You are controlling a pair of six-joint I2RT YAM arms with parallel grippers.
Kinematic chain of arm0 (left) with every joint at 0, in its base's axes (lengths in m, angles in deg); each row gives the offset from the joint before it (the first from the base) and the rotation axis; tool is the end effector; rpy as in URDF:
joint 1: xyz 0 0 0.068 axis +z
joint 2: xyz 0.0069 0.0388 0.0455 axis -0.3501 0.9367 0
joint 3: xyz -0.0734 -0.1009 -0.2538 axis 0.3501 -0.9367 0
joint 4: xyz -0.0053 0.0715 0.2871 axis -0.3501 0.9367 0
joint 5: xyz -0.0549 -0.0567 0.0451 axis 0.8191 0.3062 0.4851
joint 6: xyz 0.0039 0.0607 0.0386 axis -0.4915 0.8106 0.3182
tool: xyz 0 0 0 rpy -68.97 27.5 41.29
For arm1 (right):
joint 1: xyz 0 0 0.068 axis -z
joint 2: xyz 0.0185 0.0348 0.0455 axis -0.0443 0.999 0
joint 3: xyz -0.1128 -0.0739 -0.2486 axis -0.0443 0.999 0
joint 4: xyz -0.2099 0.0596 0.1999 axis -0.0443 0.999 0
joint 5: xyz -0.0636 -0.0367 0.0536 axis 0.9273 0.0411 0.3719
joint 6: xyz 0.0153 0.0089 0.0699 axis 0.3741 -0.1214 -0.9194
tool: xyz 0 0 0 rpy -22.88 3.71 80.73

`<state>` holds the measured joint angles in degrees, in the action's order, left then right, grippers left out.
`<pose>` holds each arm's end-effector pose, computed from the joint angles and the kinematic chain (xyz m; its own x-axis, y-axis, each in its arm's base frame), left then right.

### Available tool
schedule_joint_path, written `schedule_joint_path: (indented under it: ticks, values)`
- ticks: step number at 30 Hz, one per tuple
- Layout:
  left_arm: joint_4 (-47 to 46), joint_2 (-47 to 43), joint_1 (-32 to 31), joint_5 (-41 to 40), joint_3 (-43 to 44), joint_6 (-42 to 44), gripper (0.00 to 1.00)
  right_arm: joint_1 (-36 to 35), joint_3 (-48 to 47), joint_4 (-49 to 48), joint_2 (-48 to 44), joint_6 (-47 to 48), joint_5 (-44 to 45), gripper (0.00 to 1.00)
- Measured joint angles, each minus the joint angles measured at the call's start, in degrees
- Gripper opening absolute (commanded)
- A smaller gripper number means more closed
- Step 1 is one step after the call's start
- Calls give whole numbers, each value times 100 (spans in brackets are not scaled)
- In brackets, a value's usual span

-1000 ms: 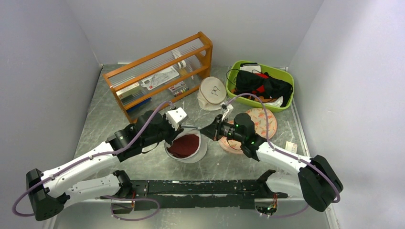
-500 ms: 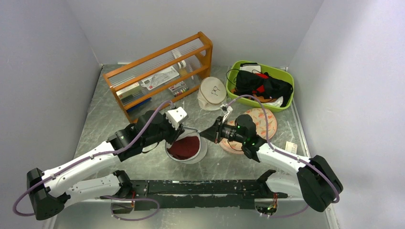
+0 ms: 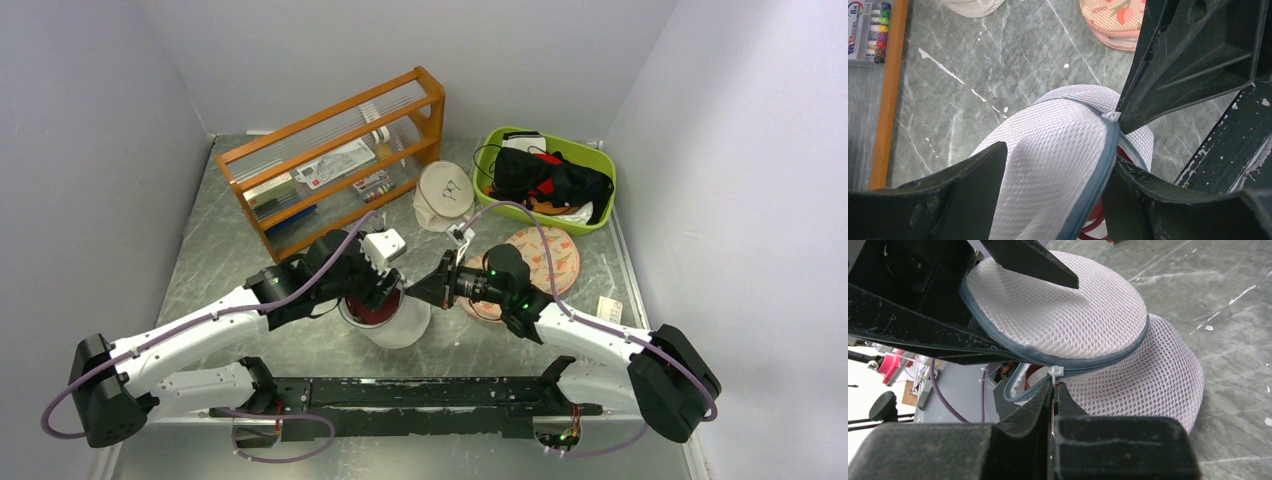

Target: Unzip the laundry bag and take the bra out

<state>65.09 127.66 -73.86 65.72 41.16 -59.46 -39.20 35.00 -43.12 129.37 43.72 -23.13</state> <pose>0.1714 -0.2252 0.2765 -0.3149 0.4371 -0.8425 0.7783 0.6269 0.0344 0.1869 0.2081 0.2037 -0.6663 0.0924 -0.7399 -0.6882 0.3059 0.6579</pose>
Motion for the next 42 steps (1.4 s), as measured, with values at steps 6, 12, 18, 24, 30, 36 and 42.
schedule_joint_path:
  ticks: [6, 12, 18, 24, 30, 36, 42]
  values:
    - [0, -162, -15, 15, 0, 2, 70, -50, -72, 24, 0, 44, 63, 0]
    - [-28, -409, -37, 42, -2, 20, 71, -50, -76, 59, -59, 52, 107, 0]
    - [-7, -81, -48, 116, 0, 28, 54, -66, -92, 90, -59, 59, 105, 0]
    - [15, -79, -55, 155, 0, 61, 20, -72, -109, 94, -59, 59, 216, 0]
    - [15, -396, -85, 219, 0, 79, 7, -17, -111, 92, 24, 138, 352, 0]
    - [7, -817, -92, 404, 0, 81, 7, 190, -299, 291, 380, 485, 284, 0]
    - [391, -774, -103, 798, 380, 79, 7, 291, -627, 505, 684, 925, -160, 0]
